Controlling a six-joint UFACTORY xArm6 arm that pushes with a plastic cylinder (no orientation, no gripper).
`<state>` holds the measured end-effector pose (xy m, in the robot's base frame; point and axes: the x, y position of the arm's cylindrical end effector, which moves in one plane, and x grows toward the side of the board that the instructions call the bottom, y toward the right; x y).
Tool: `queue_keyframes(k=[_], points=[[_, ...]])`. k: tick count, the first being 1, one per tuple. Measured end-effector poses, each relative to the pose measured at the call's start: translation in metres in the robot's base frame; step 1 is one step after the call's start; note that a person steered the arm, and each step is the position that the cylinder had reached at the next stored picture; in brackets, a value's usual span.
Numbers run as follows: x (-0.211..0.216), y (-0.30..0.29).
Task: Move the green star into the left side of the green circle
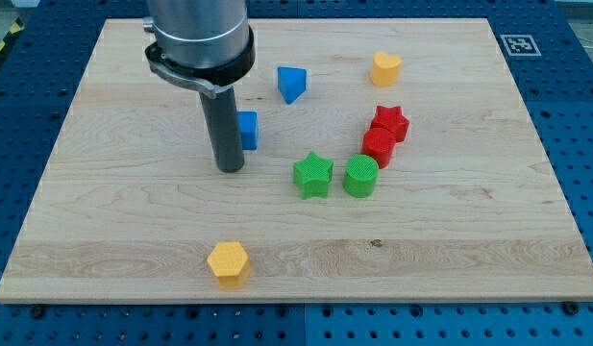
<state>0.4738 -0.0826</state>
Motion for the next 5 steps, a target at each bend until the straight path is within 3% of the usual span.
queue_keyframes(k=[5], points=[[0.007,0.082]])
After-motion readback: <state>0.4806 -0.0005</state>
